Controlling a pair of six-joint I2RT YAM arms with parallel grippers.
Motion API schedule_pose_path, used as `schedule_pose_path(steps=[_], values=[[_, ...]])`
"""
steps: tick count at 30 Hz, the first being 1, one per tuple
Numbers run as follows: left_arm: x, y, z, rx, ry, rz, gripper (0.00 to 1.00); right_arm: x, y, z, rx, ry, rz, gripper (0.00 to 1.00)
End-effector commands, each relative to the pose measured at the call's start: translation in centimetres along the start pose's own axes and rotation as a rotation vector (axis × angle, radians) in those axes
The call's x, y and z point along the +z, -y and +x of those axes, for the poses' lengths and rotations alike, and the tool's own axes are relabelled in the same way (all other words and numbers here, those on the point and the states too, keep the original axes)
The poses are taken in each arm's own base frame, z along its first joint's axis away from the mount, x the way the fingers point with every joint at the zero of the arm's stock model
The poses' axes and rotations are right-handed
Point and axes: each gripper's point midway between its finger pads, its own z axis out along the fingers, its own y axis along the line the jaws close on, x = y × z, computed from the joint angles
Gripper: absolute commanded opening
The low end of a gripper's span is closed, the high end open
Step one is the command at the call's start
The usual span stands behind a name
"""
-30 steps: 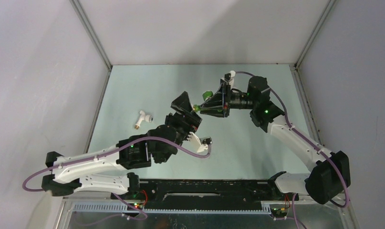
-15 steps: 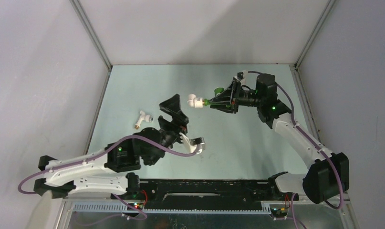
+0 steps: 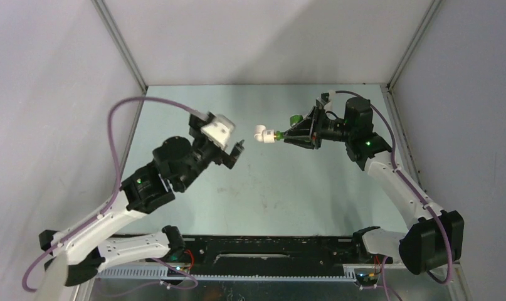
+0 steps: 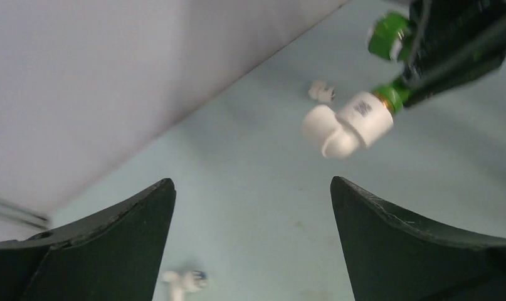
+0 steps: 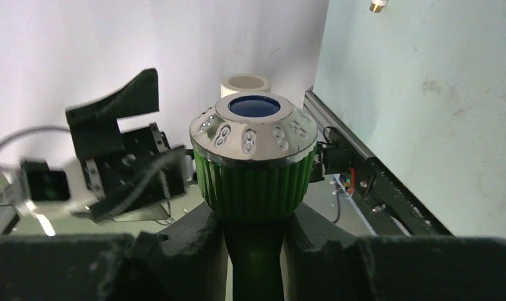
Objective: Install the water faucets
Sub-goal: Install the water faucet onto the adaptor, then screw the water faucet onto the adaptor.
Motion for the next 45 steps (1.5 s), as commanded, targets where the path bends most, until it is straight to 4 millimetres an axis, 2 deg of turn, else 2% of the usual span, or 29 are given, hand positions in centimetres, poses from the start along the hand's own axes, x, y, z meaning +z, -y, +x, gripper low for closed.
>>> schedule_pose_path(steps=[1, 3, 7, 11, 13, 16, 24, 28, 39, 41, 45], values=[[0.1, -0.4, -2.6, -0.622, 0.036, 0.008, 1.0, -1.0, -1.8, 0.8, -0.168, -0.011, -0.055, 0.0], [0.6, -1.1, -2.7, -0.781, 0.002, 0.013, 1.0, -1.0, -2.0, 0.9, -0.186, -0.017, -0.067, 0.0], [1.6, 0.3, -3.5, -1.094, -0.073, 0.187, 1.0, -1.1, -3.1, 1.1, -0.235, -0.028, -0.115, 0.0], [1.7, 1.3, -5.5, -1.343, 0.007, 0.399, 1.0, -1.1, -4.2, 1.3, -0.257, -0.038, -0.153, 0.0], [2.0, 1.7, -4.9, -1.46, 0.016, 0.474, 1.0, -1.1, -4.8, 1.5, -0.267, -0.045, -0.176, 0.0], [2.0, 2.1, -4.9, -1.561, 0.046, 0.581, 0.97, -1.1, -5.6, 1.8, -0.268, -0.056, -0.202, 0.0], [2.0, 3.4, -4.6, -1.584, 0.014, 0.688, 0.92, -0.6, -6.3, 2.5, -0.254, -0.088, -0.233, 0.0], [2.1, 3.6, -4.9, -1.595, 0.022, 0.718, 0.79, -0.4, -6.3, 2.5, -0.245, -0.091, -0.232, 0.0], [2.6, 5.6, -4.9, -1.503, -0.061, 0.725, 0.53, 0.0, -6.3, 2.6, -0.216, -0.099, -0.23, 0.0], [2.6, 5.6, -4.7, -1.475, -0.07, 0.704, 0.42, 0.0, -6.1, 2.6, -0.201, -0.099, -0.22, 0.0], [2.3, 5.3, -5.0, -1.401, -0.04, 0.674, 0.07, 0.2, -5.6, 2.6, -0.175, -0.101, -0.198, 0.0]])
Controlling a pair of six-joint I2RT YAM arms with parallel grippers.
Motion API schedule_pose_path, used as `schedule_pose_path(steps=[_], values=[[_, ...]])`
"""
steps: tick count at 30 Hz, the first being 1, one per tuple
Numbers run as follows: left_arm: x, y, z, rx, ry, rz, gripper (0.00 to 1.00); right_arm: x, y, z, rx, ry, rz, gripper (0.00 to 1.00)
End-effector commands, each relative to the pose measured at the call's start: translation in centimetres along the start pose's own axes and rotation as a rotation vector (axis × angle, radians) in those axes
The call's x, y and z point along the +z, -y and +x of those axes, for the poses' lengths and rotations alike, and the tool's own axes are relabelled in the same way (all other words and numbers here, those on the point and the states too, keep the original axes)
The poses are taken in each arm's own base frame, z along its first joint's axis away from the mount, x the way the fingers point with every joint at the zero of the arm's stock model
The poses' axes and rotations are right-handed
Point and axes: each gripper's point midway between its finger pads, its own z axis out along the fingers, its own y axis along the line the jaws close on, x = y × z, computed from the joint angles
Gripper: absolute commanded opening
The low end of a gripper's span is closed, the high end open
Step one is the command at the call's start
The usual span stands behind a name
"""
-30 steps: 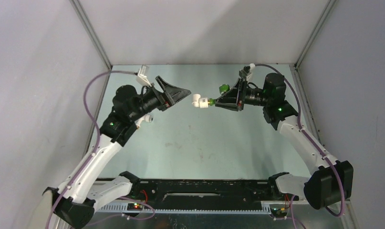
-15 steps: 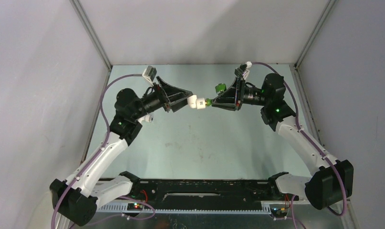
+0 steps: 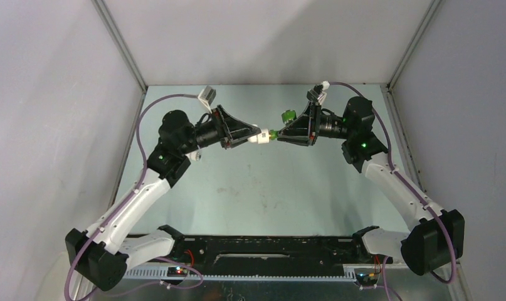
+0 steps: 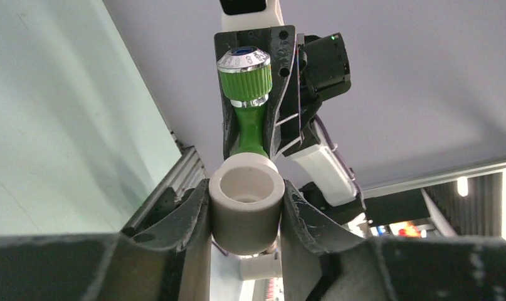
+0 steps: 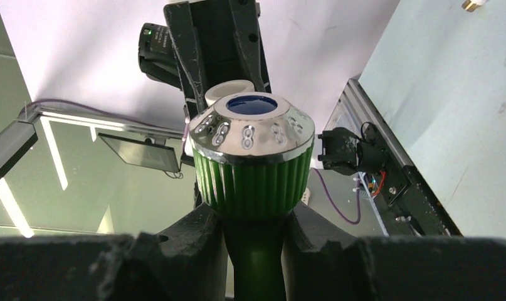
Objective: Install the water faucets
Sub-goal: Screw the water faucet onto the adaptor.
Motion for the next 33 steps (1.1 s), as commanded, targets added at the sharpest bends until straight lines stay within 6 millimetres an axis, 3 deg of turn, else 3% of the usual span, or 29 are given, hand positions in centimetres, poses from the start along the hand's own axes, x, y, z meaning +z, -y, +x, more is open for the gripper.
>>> schedule_pose_path(steps=[1, 8, 12, 15, 19, 24, 29, 33], values=[[-0.6, 2.7, 0.1, 0.182, 0.009, 0.032, 0.03, 0.2, -0.5, 0.0, -0.007, -0.002, 0.005, 0.0], [-0.8, 2.7, 0.3, 0.431, -0.015, -0.015, 0.0, 0.4, -0.1, 0.4, 0.015, -0.029, 0.048, 0.0], [-1.3, 2.7, 0.4, 0.686, -0.03, -0.015, 0.0, 0.5, 0.0, 0.6, 0.03, -0.036, 0.052, 0.0], [-1.8, 3.0, 0.8, 0.97, -0.018, -0.024, 0.0, 0.7, -0.1, 0.9, 0.05, -0.052, 0.048, 0.0], [-2.7, 3.9, 3.4, 1.398, -0.094, 0.089, 0.0, 1.1, -0.3, 1.4, 0.064, -0.07, 0.044, 0.0], [-3.4, 4.7, 3.9, 1.915, -0.165, 0.095, 0.0, 1.4, -0.2, 1.7, 0.075, -0.077, 0.048, 0.0], [-3.4, 5.3, 2.9, 2.362, -0.188, -0.095, 0.0, 1.5, -0.2, 1.7, 0.083, -0.08, 0.046, 0.0], [-2.7, 4.5, 2.7, 2.692, -0.237, -0.304, 0.0, 1.6, -0.1, 1.7, 0.087, -0.08, 0.049, 0.0]])
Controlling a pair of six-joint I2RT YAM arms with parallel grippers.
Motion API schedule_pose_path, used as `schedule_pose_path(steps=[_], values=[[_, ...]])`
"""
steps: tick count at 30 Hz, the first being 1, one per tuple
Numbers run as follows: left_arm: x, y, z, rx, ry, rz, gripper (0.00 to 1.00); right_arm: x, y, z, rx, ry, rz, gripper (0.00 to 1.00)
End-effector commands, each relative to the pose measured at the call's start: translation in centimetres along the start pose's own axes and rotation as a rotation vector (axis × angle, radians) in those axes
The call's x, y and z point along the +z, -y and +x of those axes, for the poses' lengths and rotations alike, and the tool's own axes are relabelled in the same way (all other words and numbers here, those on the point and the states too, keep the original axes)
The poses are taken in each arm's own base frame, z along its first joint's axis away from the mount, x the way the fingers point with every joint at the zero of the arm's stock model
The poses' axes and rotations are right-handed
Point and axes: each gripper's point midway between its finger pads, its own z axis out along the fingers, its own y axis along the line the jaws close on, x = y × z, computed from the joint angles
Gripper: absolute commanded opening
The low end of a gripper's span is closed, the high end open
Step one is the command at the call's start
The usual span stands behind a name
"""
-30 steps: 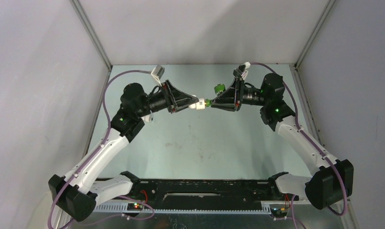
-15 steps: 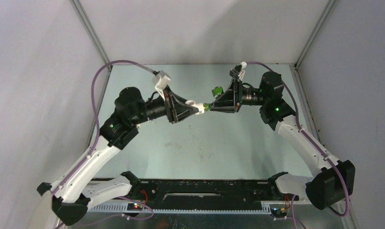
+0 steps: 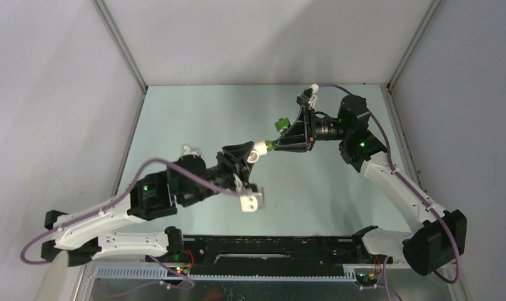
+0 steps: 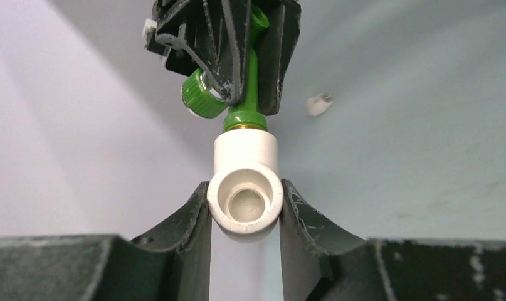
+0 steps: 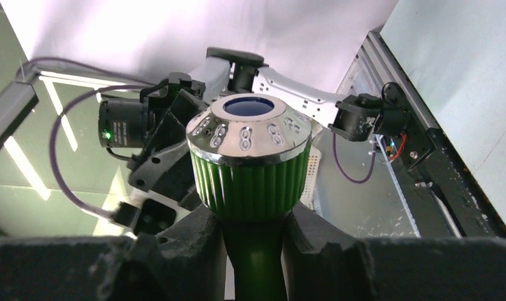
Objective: Install the water faucets
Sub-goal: Screw the water faucet onto the adaptor.
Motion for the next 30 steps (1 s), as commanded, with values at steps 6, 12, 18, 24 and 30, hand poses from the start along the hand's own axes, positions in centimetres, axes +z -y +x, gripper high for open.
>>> schedule_pose_path(steps=[6, 12, 18, 24, 30], values=[[0.7, -2.4, -0.5, 0.715, -0.259, -0.116, 0.0, 0.9, 1.1, -1.9, 0.058, 0.072, 0.042, 0.0], [0.3, -3.0, -0.3, 0.667, -0.277, -0.155, 0.43, 0.9, 1.2, -2.1, 0.061, 0.068, 0.038, 0.0], [-1.5, -2.4, 0.8, 0.482, -0.23, -0.234, 1.0, 0.2, 1.2, -2.9, 0.042, 0.1, 0.039, 0.0], [-3.3, 0.2, 3.7, 0.174, -0.212, -0.263, 1.0, -1.2, 1.0, -3.8, -0.023, 0.15, 0.046, 0.0], [-5.2, -0.3, 5.4, -0.491, -0.145, -0.434, 1.0, -2.1, 0.9, -4.1, -0.063, 0.165, 0.049, 0.0]])
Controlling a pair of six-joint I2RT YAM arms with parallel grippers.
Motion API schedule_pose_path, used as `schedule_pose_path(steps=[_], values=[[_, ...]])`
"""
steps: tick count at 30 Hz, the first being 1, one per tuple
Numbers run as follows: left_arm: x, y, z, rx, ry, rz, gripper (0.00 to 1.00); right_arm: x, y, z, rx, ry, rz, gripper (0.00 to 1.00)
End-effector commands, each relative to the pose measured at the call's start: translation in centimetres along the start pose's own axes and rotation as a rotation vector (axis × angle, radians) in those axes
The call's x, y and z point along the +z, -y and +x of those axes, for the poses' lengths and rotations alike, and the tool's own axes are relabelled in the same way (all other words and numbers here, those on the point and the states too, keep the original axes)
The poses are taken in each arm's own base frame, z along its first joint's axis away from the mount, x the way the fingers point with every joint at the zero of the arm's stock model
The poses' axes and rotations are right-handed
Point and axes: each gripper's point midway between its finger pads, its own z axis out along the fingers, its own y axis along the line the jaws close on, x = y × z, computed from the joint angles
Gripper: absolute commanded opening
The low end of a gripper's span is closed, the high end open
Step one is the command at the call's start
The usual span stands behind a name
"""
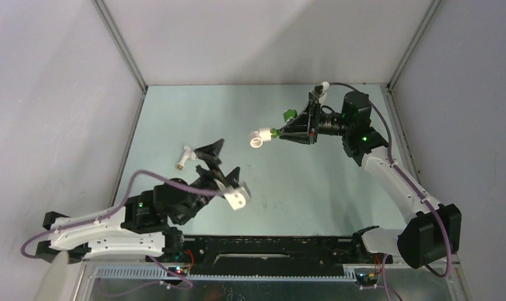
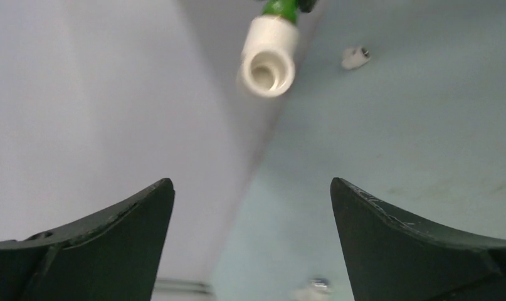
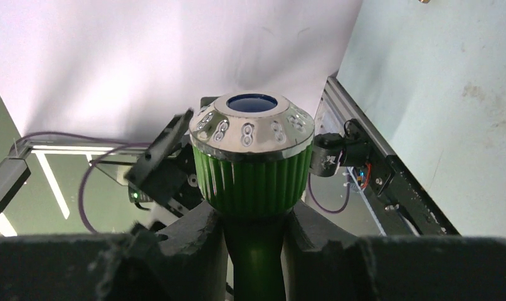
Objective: Install the water faucets
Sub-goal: Screw the water faucet onto the adaptor.
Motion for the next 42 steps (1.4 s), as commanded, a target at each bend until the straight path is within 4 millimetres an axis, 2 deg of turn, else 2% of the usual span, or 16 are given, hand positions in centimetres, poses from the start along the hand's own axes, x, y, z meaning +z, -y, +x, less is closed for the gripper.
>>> schedule_pose_path(steps=[1, 3, 9, 12, 15, 18, 19, 21, 27, 33, 39, 42], values=[[-0.7, -1.9, 1.3, -0.68, -0.031, -0.137, 1.0, -1.1, -2.3, 0.3, -0.12, 0.011, -0.047, 0.0], [-0.6, -2.8, 1.6, -0.913, -0.041, -0.157, 1.0, -1.4, -2.5, 0.4, -0.136, 0.015, -0.049, 0.0], [1.9, -4.8, 2.0, -1.412, -0.161, -0.146, 1.0, -1.8, -2.4, 0.7, -0.199, 0.017, -0.044, 0.0], [3.3, -5.6, 1.1, -1.681, -0.174, -0.068, 1.0, -2.1, -2.8, 0.7, -0.238, 0.037, -0.045, 0.0], [4.9, -5.4, -0.1, -1.938, -0.116, 0.096, 1.0, -2.2, -3.3, 0.9, -0.265, 0.035, -0.06, 0.0], [5.9, -6.2, -1.9, -2.136, 0.047, 0.222, 1.0, -2.3, -3.5, 1.1, -0.272, 0.03, -0.066, 0.0], [5.9, -6.5, -2.7, -2.17, 0.115, 0.27, 1.0, -2.3, -3.6, 1.1, -0.273, 0.029, -0.069, 0.0], [6.2, -5.8, -3.1, -2.264, 0.143, 0.333, 0.99, -2.3, -3.9, 1.1, -0.278, 0.032, -0.076, 0.0], [5.8, -5.9, -5.6, -2.394, 0.305, 0.563, 0.89, -2.4, -4.3, 1.1, -0.28, 0.035, -0.089, 0.0], [6.7, -4.0, -7.5, -2.429, 0.246, 0.701, 0.84, -2.4, -4.5, 1.1, -0.279, 0.037, -0.095, 0.0], [7.5, -3.3, -8.6, -2.447, 0.232, 0.758, 0.64, -2.5, -4.9, 1.2, -0.278, 0.038, -0.102, 0.0], [7.6, -3.2, -8.7, -2.436, 0.231, 0.756, 0.45, -2.5, -4.9, 1.2, -0.276, 0.039, -0.102, 0.0]])
